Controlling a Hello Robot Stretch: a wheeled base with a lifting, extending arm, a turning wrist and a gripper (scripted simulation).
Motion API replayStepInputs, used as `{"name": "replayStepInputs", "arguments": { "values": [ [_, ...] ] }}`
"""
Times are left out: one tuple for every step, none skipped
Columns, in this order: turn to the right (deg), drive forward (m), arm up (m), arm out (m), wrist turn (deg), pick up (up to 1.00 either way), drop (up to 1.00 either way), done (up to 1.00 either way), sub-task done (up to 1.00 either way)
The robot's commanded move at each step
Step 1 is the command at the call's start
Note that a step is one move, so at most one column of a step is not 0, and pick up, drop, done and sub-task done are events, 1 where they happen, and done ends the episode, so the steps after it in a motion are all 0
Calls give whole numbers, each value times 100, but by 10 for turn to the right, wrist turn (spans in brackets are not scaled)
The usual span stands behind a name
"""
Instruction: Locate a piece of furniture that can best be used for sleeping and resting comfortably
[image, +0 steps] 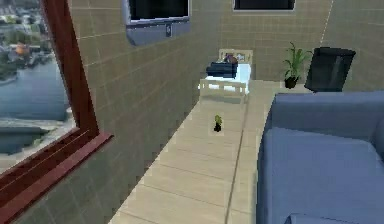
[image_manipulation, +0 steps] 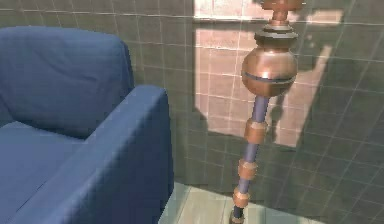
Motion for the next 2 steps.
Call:
{"name": "replayStepInputs", "arguments": {
  "values": [
    [0,40,0,0,0,0,0,0,0],
    [120,0,0,0,0,0,0,0,0]
  ]
}}
